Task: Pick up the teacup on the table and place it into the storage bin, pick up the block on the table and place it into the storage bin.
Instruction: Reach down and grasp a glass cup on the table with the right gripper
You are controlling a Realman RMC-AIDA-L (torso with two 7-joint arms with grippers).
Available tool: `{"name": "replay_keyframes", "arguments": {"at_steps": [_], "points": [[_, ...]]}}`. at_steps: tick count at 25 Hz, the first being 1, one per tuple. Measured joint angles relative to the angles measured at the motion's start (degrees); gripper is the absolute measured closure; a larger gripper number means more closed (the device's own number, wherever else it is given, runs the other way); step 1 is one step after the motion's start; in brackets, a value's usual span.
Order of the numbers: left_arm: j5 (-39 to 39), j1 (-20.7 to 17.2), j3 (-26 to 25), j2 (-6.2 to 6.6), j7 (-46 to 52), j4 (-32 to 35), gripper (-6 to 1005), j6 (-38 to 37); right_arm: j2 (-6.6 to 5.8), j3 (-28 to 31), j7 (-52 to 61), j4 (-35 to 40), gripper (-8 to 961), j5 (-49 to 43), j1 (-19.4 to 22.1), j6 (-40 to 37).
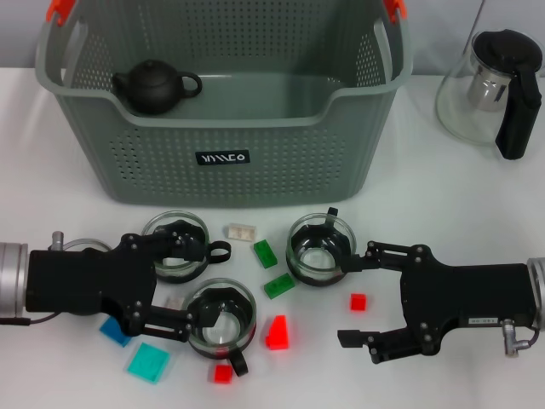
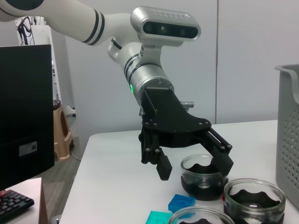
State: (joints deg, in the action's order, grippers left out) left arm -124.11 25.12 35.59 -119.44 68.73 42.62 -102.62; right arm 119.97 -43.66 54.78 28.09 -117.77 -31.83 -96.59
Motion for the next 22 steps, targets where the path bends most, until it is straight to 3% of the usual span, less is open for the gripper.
{"name": "replay_keyframes", "arguments": {"at_steps": [9, 16, 22], "points": [[0.2, -0.2, -0.1, -0.07, 0.3, 0.1, 79, -0.2, -0.08, 0.1, 0.3, 0.0, 12, 0.0, 0.0, -0.1], [0.5, -0.3, -0.1, -0.13, 0.5, 0.0, 79, -0.2, -0.09, 2.2, 10.2, 0.4, 12, 0.1, -0.5, -0.1], [0.7, -0.3, -1.3, -0.16, 0.9, 0.1, 79, -0.2, 0.08, 0.1, 17.6, 7.9, 12, -1.2, 0.0, -3.0]]}}
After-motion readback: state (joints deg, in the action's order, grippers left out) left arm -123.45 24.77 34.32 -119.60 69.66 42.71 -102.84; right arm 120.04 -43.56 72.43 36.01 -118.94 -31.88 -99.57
